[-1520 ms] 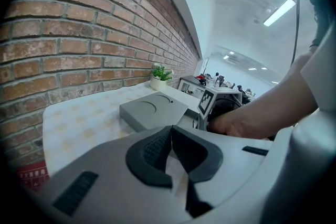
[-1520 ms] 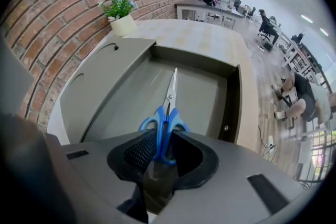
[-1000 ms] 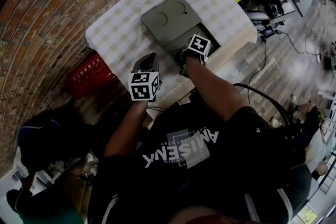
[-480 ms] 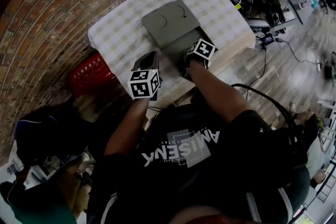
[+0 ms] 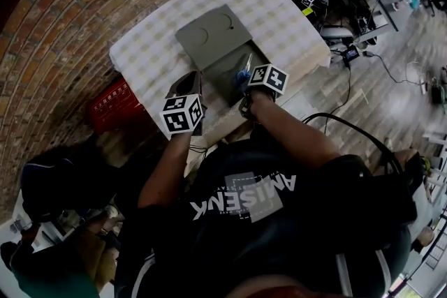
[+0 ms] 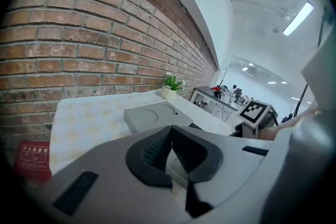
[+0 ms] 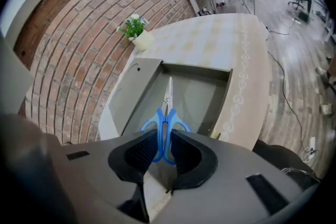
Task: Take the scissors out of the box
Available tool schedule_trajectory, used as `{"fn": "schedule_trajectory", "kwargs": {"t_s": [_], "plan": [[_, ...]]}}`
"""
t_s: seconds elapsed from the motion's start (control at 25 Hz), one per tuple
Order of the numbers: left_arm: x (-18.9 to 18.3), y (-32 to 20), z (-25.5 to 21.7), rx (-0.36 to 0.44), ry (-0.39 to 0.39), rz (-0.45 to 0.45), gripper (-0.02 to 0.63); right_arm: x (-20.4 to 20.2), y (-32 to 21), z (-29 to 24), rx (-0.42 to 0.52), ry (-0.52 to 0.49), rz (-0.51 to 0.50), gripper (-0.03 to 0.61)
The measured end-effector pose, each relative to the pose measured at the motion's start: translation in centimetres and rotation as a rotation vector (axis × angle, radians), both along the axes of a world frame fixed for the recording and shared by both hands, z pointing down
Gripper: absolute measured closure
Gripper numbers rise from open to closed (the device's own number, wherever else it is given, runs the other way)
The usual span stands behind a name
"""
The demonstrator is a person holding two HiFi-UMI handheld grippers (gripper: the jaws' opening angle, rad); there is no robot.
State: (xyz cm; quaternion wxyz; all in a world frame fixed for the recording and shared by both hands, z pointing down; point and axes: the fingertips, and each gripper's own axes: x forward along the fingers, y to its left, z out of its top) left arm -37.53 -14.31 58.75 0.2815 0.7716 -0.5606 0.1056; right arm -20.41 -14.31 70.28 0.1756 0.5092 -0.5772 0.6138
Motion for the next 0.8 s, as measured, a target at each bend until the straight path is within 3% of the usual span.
{"fn": "schedule_trajectory", "kwargs": {"t_s": [0.24,0.44,0.8], "plan": [[1.1,-1.0,-1.3,0.008,0.029,-0.075,0.601,1.0,-1.5,-4.2,0.134,-0.035,-0.177,0.466],[2.6,-1.5,-2.6,0.036,0.019,-0.084,0.601,2.1,-3.5,-8.2,0.277,-0.057,-0.333,0.466],[4.3,-1.5,-5.5,0.075,0.008,-0.141,0.601,1.9,-5.9,-13.6,0.547,0.014,-0.698,0.466]]}}
